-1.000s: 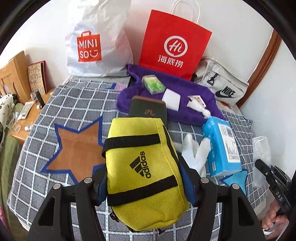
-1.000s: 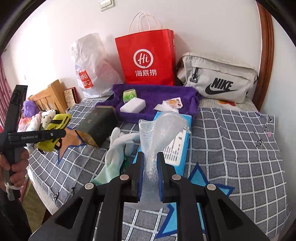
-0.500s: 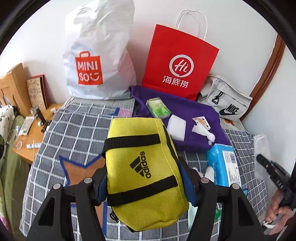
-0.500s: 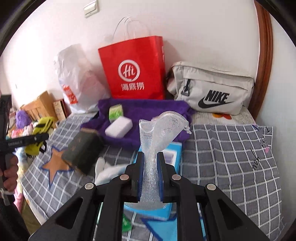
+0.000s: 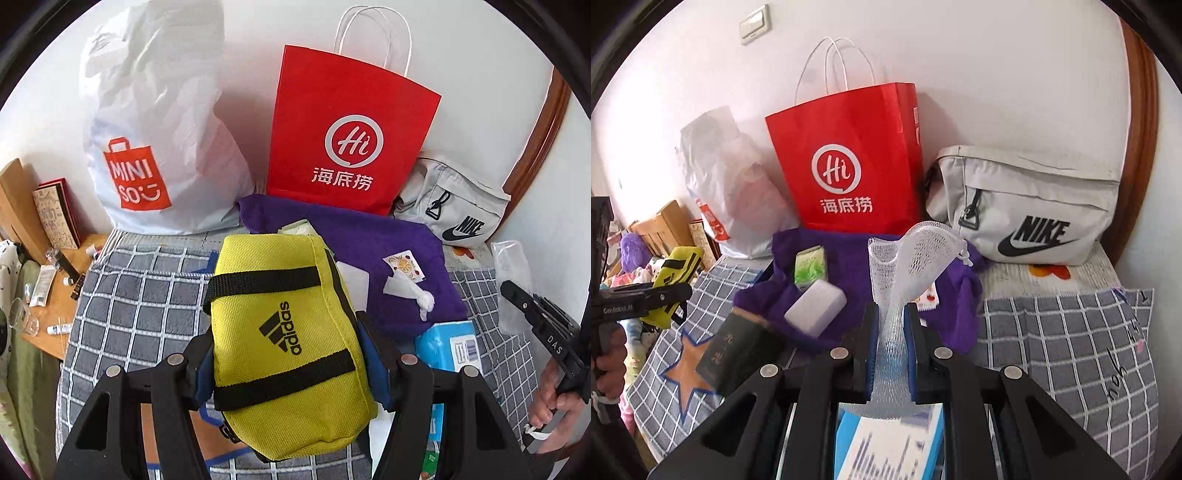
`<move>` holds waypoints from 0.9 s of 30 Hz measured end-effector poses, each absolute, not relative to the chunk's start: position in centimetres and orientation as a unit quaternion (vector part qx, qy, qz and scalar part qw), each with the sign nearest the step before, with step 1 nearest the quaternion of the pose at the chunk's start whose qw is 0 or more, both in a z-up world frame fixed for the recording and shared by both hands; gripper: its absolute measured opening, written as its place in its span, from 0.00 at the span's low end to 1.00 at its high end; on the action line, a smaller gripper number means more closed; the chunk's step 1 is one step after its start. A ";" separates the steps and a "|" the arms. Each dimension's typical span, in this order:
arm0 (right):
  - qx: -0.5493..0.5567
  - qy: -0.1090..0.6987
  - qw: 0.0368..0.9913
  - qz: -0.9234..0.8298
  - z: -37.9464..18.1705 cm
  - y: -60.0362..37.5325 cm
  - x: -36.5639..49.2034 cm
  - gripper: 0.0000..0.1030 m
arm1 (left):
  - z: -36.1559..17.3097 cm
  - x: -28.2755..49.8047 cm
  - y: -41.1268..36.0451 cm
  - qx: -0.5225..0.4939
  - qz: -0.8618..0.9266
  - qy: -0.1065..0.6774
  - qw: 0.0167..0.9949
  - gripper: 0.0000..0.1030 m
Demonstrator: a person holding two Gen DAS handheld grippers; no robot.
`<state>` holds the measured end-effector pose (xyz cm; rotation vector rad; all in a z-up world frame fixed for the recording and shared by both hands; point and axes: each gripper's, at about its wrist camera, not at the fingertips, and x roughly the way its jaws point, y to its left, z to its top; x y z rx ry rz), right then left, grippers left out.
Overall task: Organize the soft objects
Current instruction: 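Lift and carry the pouch and mesh bag over the purple towel with both tools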
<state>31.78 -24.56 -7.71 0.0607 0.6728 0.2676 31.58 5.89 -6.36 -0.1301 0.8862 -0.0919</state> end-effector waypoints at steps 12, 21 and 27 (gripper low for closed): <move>0.022 0.311 0.940 0.140 -6.2 -23.3 38.3 0.14 | -5.8 37.1 4.0 -0.057 -0.060 0.424 0.902 0.62; 0.014 0.342 0.929 0.137 -9.4 -23.4 41.0 0.13 | -9.0 40.4 3.9 -0.063 -0.071 0.442 0.892 0.62; 0.020 0.375 0.917 0.132 -12.3 -24.9 43.2 0.14 | -10.6 41.7 4.4 -0.060 -0.073 0.461 0.882 0.62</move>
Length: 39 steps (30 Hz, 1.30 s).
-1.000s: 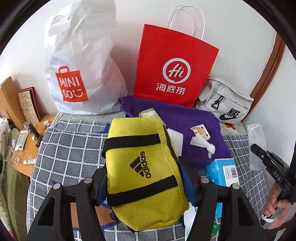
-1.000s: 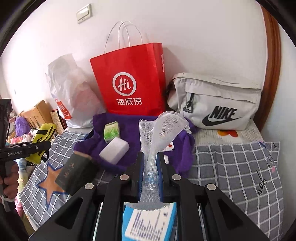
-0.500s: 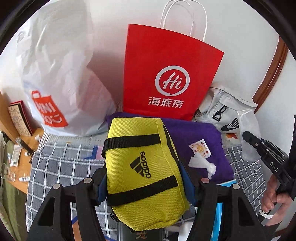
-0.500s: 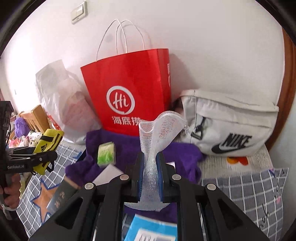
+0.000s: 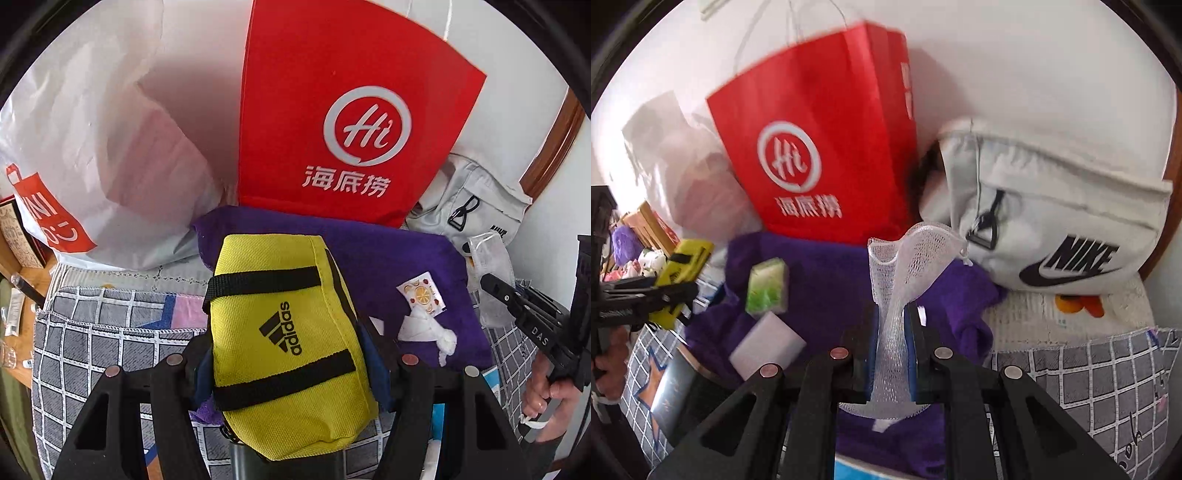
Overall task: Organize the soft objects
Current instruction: 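Lift and carry the pouch and mesh bag over the purple towel with both tools, then lower the pouch and mesh bag onto the towel and open both tools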
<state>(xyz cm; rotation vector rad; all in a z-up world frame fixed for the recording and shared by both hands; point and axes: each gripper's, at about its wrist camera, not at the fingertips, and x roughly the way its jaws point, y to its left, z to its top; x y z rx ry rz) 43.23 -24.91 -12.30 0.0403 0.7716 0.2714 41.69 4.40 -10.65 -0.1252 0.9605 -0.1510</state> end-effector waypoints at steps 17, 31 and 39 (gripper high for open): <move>0.007 0.430 0.893 0.131 -16.2 -25.0 45.4 0.14 | -13.4 43.2 4.7 -0.078 -0.084 0.498 0.860 0.63; 0.011 0.454 0.881 0.134 -17.4 -24.0 46.1 0.15 | -15.5 43.9 3.6 -0.088 -0.100 0.527 0.839 0.64; 0.006 0.452 0.880 0.142 -17.5 -23.4 46.1 0.34 | -16.4 44.4 3.4 -0.101 -0.109 0.527 0.837 0.65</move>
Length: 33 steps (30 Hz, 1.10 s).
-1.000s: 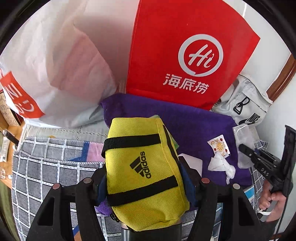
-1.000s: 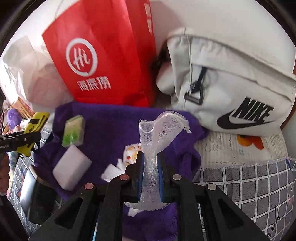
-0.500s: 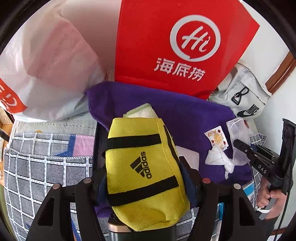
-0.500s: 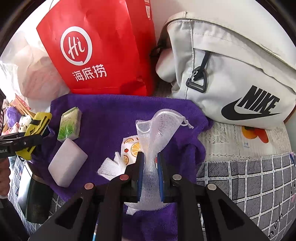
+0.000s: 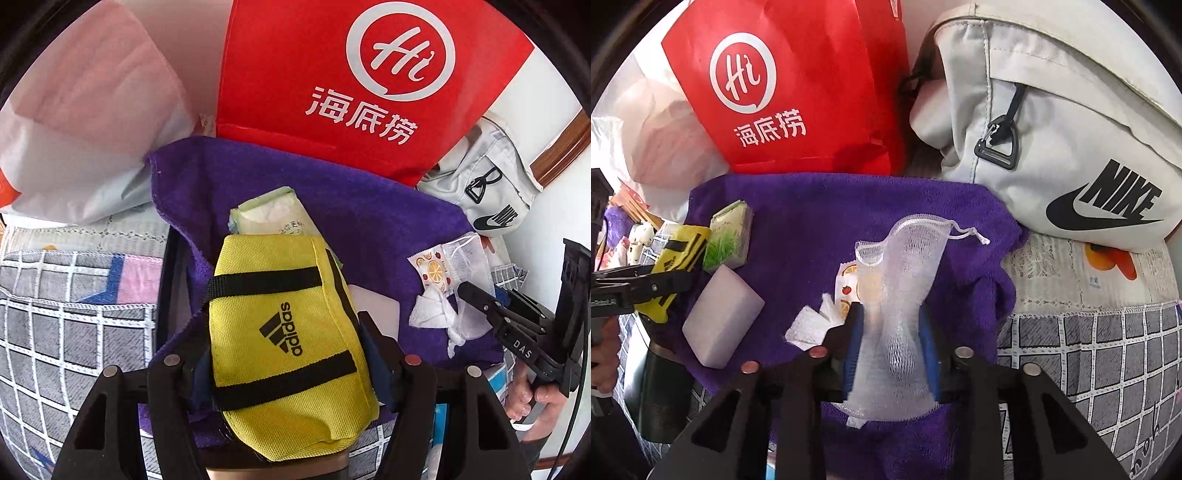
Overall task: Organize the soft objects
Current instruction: 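Lower the pouch and mesh bag onto the towel and open both tools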
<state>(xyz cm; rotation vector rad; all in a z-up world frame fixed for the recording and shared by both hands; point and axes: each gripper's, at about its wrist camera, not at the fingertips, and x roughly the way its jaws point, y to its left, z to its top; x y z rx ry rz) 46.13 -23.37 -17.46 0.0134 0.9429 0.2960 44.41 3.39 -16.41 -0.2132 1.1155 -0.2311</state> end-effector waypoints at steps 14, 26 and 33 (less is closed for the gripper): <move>0.028 0.432 0.887 0.160 -15.7 -23.1 45.1 0.60 | -16.5 44.8 3.2 -0.114 -0.116 0.535 0.829 0.74; 0.027 0.380 0.913 0.146 -12.5 -21.9 42.9 0.60 | -14.0 43.6 3.1 -0.107 -0.109 0.511 0.846 0.74; 0.040 0.354 0.924 0.140 -9.6 -21.4 39.6 0.60 | -11.9 42.2 2.0 -0.075 -0.113 0.490 0.861 0.74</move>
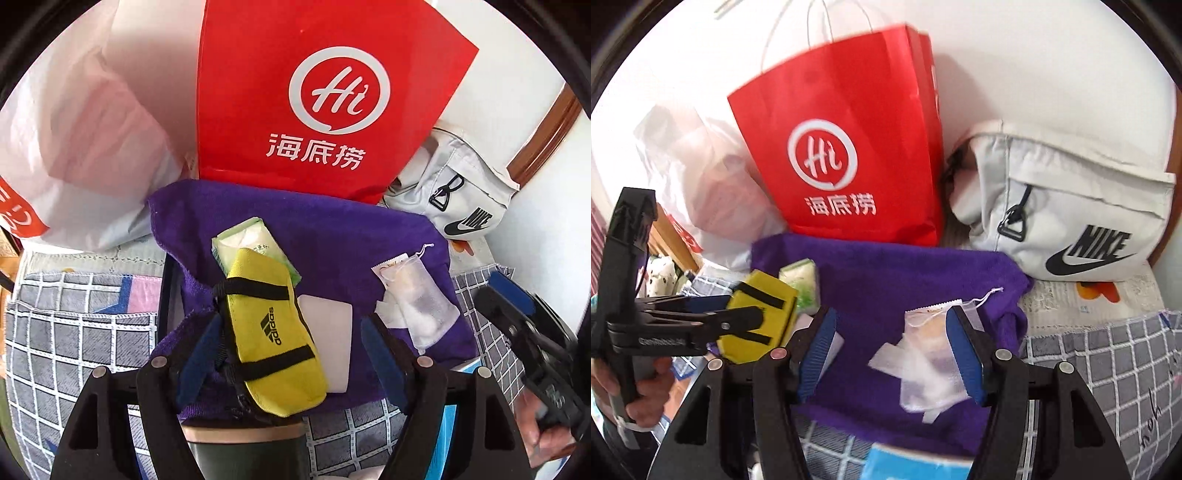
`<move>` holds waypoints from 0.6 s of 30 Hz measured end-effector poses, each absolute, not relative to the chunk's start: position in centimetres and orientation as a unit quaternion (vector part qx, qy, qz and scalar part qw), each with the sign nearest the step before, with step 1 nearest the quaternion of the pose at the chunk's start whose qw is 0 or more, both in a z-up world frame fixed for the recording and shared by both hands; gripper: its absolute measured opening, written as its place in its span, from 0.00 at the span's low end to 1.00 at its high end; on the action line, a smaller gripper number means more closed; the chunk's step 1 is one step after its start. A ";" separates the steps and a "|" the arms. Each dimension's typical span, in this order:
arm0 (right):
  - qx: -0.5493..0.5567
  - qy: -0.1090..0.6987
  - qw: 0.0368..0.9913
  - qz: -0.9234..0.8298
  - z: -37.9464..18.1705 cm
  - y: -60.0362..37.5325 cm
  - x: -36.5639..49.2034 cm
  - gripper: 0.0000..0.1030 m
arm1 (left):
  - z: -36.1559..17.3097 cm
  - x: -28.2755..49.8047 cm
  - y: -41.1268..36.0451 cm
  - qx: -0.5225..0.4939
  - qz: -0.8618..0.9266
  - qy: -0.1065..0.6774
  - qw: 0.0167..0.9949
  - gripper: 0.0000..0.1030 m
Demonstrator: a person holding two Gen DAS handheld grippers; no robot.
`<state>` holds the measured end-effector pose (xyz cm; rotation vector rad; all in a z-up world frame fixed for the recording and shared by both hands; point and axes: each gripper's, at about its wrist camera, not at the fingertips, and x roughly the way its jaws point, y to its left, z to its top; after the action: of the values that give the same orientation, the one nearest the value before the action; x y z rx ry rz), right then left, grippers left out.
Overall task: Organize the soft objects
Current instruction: 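Lower the pouch and mesh bag onto the towel and open both tools, then grasp the white gloves with the right tool while the left tool moves to the black strap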
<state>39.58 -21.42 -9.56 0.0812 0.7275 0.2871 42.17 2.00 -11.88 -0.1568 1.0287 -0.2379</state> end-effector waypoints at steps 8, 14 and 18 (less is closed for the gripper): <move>0.012 0.366 0.919 0.144 -10.5 -20.7 31.8 0.54 | -9.8 41.0 2.8 -0.070 -0.089 0.476 0.872 0.74; 0.014 0.384 0.908 0.169 -12.0 -19.4 26.6 0.46 | -6.6 38.8 2.6 -0.074 -0.099 0.440 0.889 0.74; 0.002 0.396 0.896 0.200 -13.1 -17.6 23.8 0.35 | -4.8 36.2 1.5 -0.073 -0.110 0.428 0.894 0.74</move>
<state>23.85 -17.64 -13.06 0.0040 0.8207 0.4146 36.20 1.47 -4.76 -0.1505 0.8871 -0.2275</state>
